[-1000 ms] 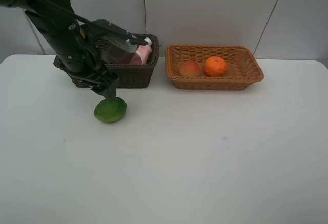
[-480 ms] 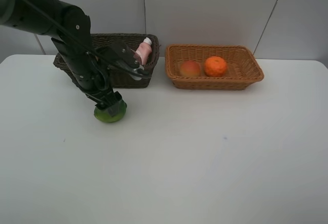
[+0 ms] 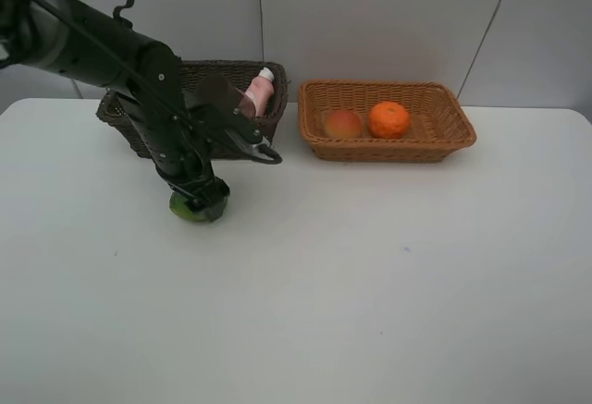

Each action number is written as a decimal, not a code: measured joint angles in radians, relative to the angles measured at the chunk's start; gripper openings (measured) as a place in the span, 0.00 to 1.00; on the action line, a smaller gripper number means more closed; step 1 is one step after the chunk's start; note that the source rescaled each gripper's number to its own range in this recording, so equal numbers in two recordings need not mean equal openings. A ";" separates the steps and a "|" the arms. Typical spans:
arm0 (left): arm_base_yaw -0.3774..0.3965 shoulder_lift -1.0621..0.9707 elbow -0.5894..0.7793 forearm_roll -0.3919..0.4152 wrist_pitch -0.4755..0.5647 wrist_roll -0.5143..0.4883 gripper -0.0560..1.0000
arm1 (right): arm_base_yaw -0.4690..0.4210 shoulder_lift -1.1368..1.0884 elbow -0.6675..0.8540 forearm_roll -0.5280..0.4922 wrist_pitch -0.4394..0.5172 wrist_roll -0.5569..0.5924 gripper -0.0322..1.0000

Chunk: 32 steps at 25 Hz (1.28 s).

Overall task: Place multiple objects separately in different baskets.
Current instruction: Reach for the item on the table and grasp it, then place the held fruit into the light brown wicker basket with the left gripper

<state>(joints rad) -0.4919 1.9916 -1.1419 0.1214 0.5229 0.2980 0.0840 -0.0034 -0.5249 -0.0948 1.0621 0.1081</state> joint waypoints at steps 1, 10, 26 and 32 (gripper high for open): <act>0.000 0.009 0.000 0.000 -0.005 0.000 1.00 | 0.000 0.000 0.000 0.000 0.000 0.000 0.79; 0.000 0.035 0.002 0.001 -0.045 0.000 1.00 | 0.000 0.000 0.000 0.000 0.000 0.000 0.79; 0.000 0.080 0.002 0.003 -0.048 -0.013 0.62 | 0.000 0.000 0.000 0.000 0.000 0.000 0.79; 0.000 0.080 0.002 0.003 -0.048 -0.065 0.62 | 0.000 0.000 0.000 0.000 0.000 0.000 0.79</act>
<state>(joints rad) -0.4920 2.0712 -1.1399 0.1244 0.4754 0.2326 0.0840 -0.0034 -0.5249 -0.0948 1.0621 0.1081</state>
